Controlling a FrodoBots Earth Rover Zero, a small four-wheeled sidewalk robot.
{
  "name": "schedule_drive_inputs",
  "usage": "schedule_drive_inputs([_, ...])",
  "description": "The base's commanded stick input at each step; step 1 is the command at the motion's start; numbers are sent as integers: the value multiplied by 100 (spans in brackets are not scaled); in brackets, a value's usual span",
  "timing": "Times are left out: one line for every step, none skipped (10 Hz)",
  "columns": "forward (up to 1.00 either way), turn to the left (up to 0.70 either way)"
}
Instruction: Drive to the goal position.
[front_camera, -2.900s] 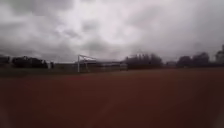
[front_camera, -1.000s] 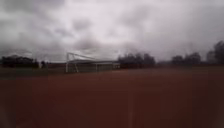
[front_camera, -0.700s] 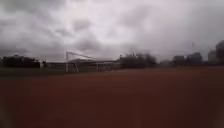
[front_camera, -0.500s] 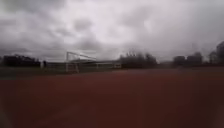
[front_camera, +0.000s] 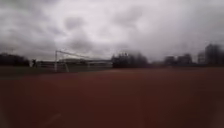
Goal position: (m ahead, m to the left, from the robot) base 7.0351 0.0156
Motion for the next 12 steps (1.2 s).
schedule_drive_inputs([85, 0])
schedule_drive_inputs([85, 0])
schedule_drive_inputs([85, 0])
schedule_drive_inputs([85, 0])
schedule_drive_inputs([85, 0])
schedule_drive_inputs([85, 0])
schedule_drive_inputs([85, 0])
schedule_drive_inputs([85, 0])
schedule_drive_inputs([85, 0])
schedule_drive_inputs([85, 0])
schedule_drive_inputs([85, 0])
schedule_drive_inputs([85, 0])
